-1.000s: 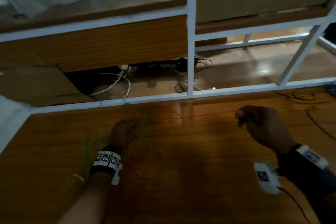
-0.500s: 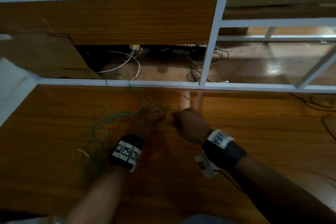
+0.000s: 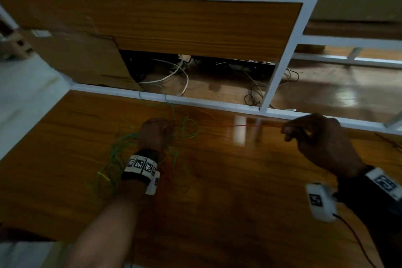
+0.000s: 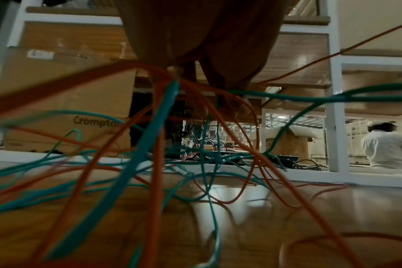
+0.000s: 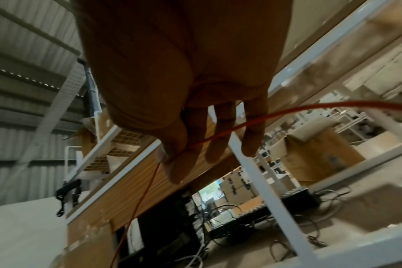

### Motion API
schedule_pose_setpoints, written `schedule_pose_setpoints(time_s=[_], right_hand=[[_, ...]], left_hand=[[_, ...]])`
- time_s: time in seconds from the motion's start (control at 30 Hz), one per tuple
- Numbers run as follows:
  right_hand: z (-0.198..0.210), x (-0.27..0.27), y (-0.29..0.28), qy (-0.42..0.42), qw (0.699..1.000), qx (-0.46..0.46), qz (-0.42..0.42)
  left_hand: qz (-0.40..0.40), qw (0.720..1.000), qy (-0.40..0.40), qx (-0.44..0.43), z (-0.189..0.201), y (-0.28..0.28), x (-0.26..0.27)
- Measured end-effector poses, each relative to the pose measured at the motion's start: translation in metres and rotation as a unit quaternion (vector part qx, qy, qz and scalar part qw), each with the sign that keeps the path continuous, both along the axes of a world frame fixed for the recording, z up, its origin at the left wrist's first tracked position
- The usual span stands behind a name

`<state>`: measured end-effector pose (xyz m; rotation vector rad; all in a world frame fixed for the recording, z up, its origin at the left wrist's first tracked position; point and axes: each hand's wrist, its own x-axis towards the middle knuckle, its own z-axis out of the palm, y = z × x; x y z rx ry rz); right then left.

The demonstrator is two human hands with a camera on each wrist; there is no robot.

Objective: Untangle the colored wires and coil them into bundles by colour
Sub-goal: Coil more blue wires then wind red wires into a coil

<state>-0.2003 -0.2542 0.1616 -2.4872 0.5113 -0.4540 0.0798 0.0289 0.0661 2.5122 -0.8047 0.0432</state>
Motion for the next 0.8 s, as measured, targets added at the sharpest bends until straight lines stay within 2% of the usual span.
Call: schedule_pose_setpoints(time_s=[0.07,0.1,0.17,0.2,0.27,0.33,0.47,0.53,0.63,0.7,0.8], right_hand=[[-0.012,-0.003,-0.011,0.085,0.996,0.01,-0.024],[-0.019,-0.001,-0.015,0.162,0.986,-0.009,-0.032],[-0.036,0.008,-0.009,0.3,0.947,-0.104,-0.038],[-0.042,0.015,-0.001,0.31,0.939,-0.148,-0.025],[-0.045,0.041,0.027,0.245,0.955,-0.167,0.02],[-0.049,0.074,0.063,0.203,0.968,-0.131,0.074],[-0.063,0.127,0.101,0.211,0.969,0.041,0.125],[-0.062,0.129,0.105,0.183,0.972,0.075,0.13],[-0.036,0.115,0.104,0.117,0.981,0.031,0.154],[-0.015,0.101,0.093,0.069,0.986,0.017,0.151],[0.015,0.076,0.061,0.001,0.993,0.007,0.115]], left_hand=[[-0.015,1.0,-0.012,0.002,-0.005,0.0,0.002],[-0.03,0.999,-0.025,0.013,-0.009,-0.001,0.003],[-0.065,0.995,-0.053,0.061,-0.018,-0.006,-0.003],[-0.078,0.992,-0.051,0.087,-0.019,-0.009,-0.008],[-0.112,0.988,-0.034,0.102,-0.024,-0.015,-0.017],[-0.131,0.987,-0.043,0.079,-0.021,-0.022,-0.027],[-0.138,0.979,-0.112,0.098,-0.013,-0.024,-0.041],[-0.109,0.983,-0.119,0.088,-0.02,-0.018,-0.033],[-0.046,0.985,-0.141,0.092,-0.024,-0.01,-0.022],[-0.008,0.99,-0.114,0.082,-0.03,-0.002,-0.009],[0.012,0.997,-0.076,0.021,-0.029,0.016,0.013]])
